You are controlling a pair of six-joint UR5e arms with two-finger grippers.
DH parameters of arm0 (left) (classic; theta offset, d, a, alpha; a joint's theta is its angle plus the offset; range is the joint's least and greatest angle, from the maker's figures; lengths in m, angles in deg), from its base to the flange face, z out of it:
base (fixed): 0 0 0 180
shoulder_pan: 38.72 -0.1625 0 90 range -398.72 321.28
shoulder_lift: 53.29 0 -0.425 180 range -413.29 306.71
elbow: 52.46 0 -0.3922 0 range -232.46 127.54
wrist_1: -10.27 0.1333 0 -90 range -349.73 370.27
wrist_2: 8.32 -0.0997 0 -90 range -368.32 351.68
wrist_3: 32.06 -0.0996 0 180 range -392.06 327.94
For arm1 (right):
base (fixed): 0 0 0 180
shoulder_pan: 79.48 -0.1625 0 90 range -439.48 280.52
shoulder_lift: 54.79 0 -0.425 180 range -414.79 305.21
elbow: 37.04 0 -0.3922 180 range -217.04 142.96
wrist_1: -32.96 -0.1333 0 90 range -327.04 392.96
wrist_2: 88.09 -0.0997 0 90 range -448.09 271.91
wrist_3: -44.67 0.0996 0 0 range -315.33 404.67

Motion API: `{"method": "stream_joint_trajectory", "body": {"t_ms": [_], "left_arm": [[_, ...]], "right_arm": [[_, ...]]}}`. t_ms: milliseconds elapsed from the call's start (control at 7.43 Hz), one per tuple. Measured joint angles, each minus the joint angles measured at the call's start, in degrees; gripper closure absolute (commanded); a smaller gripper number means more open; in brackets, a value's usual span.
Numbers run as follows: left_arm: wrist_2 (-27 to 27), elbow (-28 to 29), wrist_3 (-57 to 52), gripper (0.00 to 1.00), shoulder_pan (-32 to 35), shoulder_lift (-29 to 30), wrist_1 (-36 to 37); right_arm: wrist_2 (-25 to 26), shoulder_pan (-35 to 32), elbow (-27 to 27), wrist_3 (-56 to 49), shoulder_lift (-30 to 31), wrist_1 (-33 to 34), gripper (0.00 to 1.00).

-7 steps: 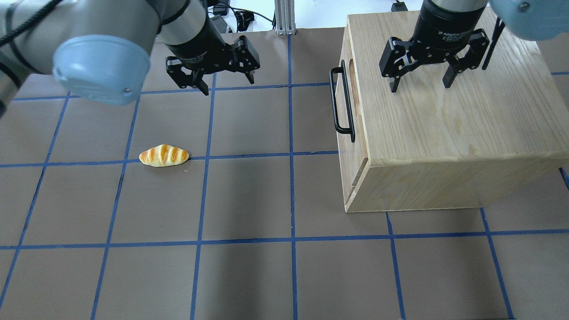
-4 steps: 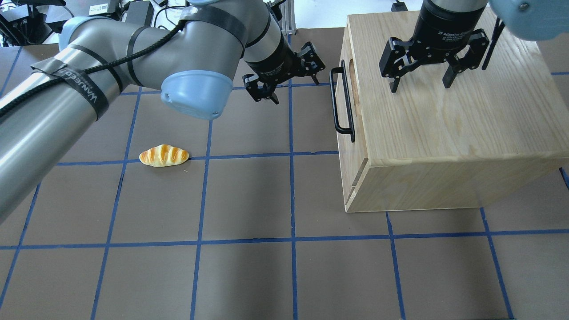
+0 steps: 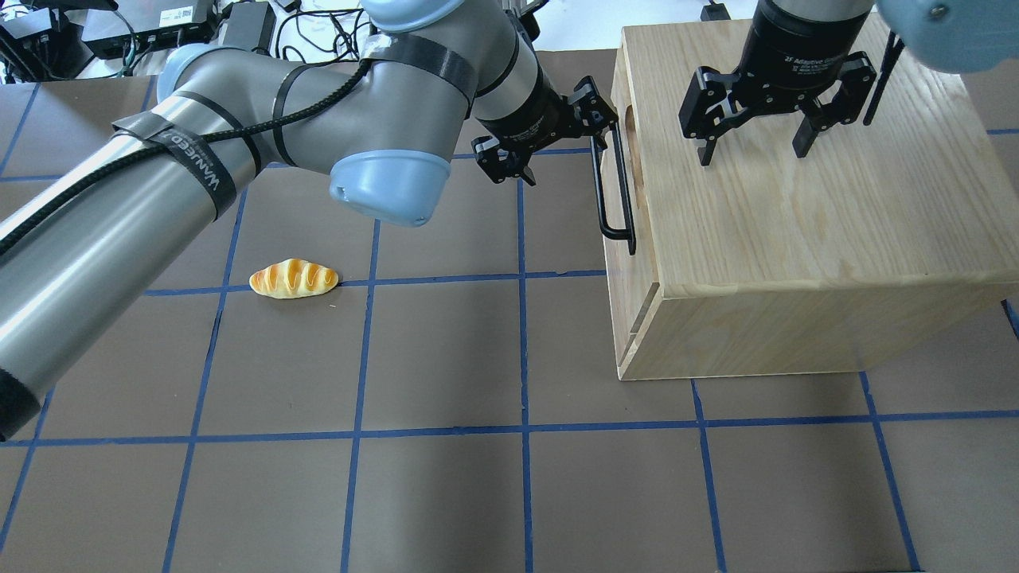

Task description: Open upper drawer

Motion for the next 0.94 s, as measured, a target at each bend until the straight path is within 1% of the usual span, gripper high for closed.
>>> {"method": "stream_joint_trajectory", "body": {"t_ms": [942], "left_arm": [[0.4, -0.6, -1.4, 0.0, 1.1, 1.8, 0.3]], "right_arm": [[0.0, 0.0, 0.0, 0.0, 0.0, 0.0, 0.0]]}}
